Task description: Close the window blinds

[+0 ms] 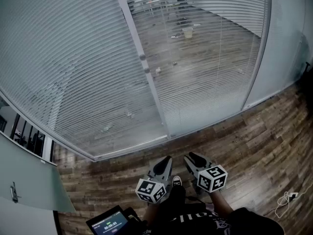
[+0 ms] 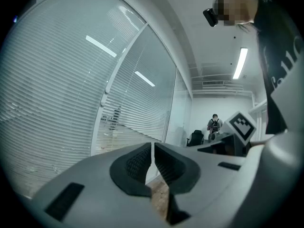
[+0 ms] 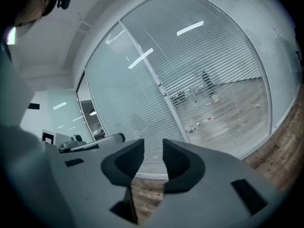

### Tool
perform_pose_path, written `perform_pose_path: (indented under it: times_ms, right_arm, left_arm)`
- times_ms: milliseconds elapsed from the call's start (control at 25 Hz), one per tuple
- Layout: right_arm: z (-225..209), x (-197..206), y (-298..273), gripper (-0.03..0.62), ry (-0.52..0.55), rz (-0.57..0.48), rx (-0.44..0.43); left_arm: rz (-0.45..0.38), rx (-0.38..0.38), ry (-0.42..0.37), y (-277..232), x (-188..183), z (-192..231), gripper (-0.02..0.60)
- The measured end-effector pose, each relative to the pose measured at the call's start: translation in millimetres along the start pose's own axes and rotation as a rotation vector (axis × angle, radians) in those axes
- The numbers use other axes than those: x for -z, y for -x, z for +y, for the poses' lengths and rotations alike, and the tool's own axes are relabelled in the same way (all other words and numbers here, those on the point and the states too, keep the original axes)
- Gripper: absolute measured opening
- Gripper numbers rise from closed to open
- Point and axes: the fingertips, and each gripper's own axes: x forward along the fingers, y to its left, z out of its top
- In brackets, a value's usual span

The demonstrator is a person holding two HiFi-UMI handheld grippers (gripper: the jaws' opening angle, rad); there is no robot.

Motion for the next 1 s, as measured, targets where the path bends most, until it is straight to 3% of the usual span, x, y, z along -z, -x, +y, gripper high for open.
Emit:
perform_pose_path:
  times_ms: [240, 360, 480, 720, 1000]
  right_arm:
    - [-20, -64, -80, 0.132, 0.015, -0.050, 0.006]
    - [-27, -83, -120, 0.132, 0.033, -0.061, 0.011]
    - [-33, -94, -146, 0.132, 0.028, -0.073, 0.026]
    - [-58, -104, -175, 0.132, 0.011, -0.043, 0.059]
    - [-101, -116, -222, 0.132, 0.013, 0.010, -0.004]
  left_arm:
    - [-0.001, -0.002, -0.067, -49, -42, 76, 0.008]
    - [-0.025, -0.015, -0.061, -68, -58, 122, 0.014]
    - [-0.031, -0.014, -0.039, -84, -66, 157, 0.064]
    - [-0.012, -0.023, -0.027, -123, -73, 192, 0.097]
    - [-0.037, -0.125, -0.055, -174, -85, 236, 0.123]
